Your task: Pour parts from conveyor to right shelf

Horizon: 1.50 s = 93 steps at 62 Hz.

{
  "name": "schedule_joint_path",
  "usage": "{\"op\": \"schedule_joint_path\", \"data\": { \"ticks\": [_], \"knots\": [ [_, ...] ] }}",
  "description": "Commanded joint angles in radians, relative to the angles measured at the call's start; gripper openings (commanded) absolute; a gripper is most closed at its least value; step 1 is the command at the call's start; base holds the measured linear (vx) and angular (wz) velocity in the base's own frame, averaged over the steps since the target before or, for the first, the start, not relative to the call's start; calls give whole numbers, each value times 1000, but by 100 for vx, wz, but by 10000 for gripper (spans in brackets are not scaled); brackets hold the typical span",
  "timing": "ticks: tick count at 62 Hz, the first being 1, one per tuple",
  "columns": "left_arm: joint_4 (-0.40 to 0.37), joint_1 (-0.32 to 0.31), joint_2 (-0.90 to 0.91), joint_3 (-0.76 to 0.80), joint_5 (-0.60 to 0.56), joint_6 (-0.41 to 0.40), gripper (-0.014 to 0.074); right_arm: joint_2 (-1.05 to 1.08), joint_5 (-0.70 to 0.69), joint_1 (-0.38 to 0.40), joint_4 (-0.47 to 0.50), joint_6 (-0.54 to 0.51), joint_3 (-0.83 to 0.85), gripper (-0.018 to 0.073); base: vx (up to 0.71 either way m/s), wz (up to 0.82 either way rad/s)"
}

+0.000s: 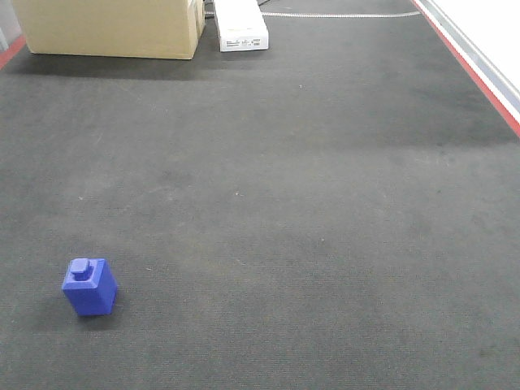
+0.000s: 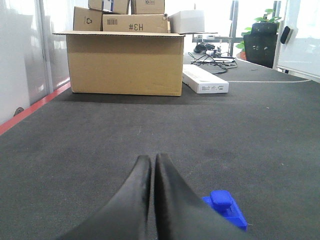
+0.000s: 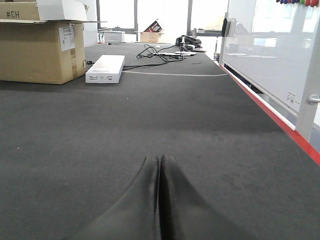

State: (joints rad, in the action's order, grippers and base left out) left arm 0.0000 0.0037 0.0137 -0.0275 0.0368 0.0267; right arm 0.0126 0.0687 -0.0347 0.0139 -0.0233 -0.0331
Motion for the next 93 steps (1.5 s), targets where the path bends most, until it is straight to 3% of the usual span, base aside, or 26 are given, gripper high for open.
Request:
{"op": "schedule_joint_path", "data": {
  "ticks": [1,54,68,79,93],
  "knots": [
    [0,2,12,-31,-77,-3,-6,15,-74,6,-3,-4,-15,-9,0,0],
    [0,2,12,-31,-77,-3,-6,15,-74,6,-3,-4,-15,-9,0,0],
    [0,2,12,14,-259,10,-6,15,-74,6,-3,-4,-15,-9,0,0],
    [0,2,-75,220,-81,59,-6,15,-69,6,-3,-4,-15,-9,0,0],
    [0,2,-379,511,352,57,-6,15,-75,6,-3,-4,-15,-9,0,0]
  ]
}}
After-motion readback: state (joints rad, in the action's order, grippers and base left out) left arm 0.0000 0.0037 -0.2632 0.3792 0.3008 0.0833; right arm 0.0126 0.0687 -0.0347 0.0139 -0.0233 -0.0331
